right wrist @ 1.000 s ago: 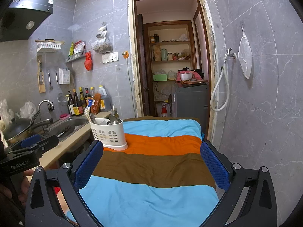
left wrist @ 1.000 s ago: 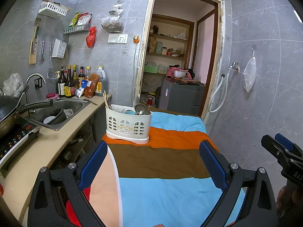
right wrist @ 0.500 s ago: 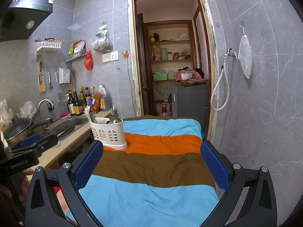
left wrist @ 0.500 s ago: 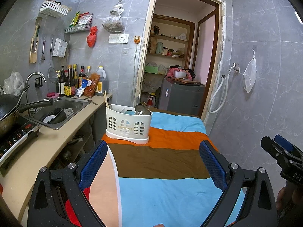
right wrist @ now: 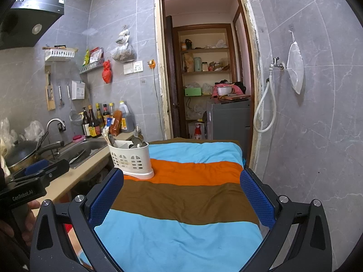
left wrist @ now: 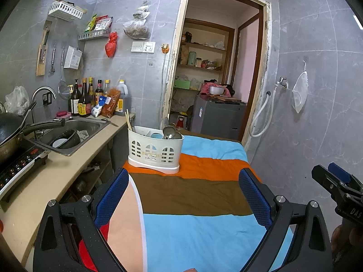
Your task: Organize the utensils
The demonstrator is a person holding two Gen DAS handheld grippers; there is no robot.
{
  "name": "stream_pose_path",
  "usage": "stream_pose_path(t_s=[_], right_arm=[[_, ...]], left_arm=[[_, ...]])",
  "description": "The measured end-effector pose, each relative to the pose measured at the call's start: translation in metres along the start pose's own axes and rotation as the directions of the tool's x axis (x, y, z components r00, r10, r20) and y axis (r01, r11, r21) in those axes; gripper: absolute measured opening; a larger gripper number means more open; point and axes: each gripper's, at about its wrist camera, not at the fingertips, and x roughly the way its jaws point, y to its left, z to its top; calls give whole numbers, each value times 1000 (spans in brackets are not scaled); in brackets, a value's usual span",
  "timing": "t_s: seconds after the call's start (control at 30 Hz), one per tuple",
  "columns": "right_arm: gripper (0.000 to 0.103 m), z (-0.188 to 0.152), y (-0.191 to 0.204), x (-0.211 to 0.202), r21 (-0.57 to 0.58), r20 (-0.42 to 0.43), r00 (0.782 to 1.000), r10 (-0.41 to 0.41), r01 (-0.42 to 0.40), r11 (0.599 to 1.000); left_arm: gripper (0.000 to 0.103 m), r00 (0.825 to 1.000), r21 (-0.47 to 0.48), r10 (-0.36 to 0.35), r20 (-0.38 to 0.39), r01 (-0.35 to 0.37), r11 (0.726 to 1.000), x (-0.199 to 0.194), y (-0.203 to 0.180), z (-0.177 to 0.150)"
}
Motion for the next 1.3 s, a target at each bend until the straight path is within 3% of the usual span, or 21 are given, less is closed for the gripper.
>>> stream_pose_path(t_s=[1.3], right_arm=[[103,0,0,-2,0,-5,1000,-1,1,1000]], left_arm=[[95,999,-14,41,1,-41,999,5,5,-2]])
